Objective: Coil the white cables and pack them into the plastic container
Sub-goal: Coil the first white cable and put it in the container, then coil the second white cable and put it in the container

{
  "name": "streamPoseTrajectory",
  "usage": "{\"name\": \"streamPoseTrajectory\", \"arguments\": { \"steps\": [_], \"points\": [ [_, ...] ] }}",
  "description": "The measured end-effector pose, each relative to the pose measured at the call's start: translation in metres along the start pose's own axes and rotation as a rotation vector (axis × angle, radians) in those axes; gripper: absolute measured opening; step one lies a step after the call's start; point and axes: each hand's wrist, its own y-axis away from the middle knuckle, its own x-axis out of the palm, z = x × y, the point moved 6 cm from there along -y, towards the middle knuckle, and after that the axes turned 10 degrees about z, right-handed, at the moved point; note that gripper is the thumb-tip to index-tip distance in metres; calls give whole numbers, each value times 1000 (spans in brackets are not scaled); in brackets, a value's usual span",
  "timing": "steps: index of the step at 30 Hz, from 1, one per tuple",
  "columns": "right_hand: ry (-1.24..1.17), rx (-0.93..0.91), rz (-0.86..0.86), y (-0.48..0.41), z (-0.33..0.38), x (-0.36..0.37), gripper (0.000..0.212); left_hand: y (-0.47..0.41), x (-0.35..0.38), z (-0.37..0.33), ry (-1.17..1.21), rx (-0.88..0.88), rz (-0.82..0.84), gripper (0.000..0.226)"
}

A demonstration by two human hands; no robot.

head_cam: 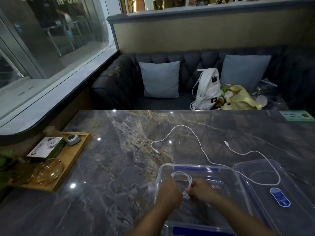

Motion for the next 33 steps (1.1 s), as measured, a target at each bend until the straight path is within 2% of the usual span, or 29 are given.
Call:
{"name": "streamPoseTrajectory", "arguments": {
  "steps": [2, 6, 10, 13, 17, 23, 28, 33],
  "points": [
    [66, -24, -20, -4, -1, 1, 35, -2, 5, 2, -80, -35, 42, 43],
    [221, -54, -24, -10, -1, 2, 31, -7, 11, 8, -164, -82, 99, 48],
    [329, -36, -16, -14, -8, 2, 9, -8, 14, 9, -224, -87, 125, 44],
    [377, -21, -27, -15, -9, 0, 20, -10, 15, 11, -269, -84, 126, 37],
    [436, -12, 37, -12, 0, -3, 23, -11, 6, 2, -347, -28, 64, 28],
    [640, -102, 133, 7, 34, -28, 25, -11, -27, -62, -501, 133, -60, 35],
    [584, -134, -46, 28, 51, -83, 23, -23, -41, -124, -384, 325, -113, 22],
    [447, -82, -297, 39, 24, -149, 23, -47, -28, -172, -377, 503, -153, 21]
  ]
}}
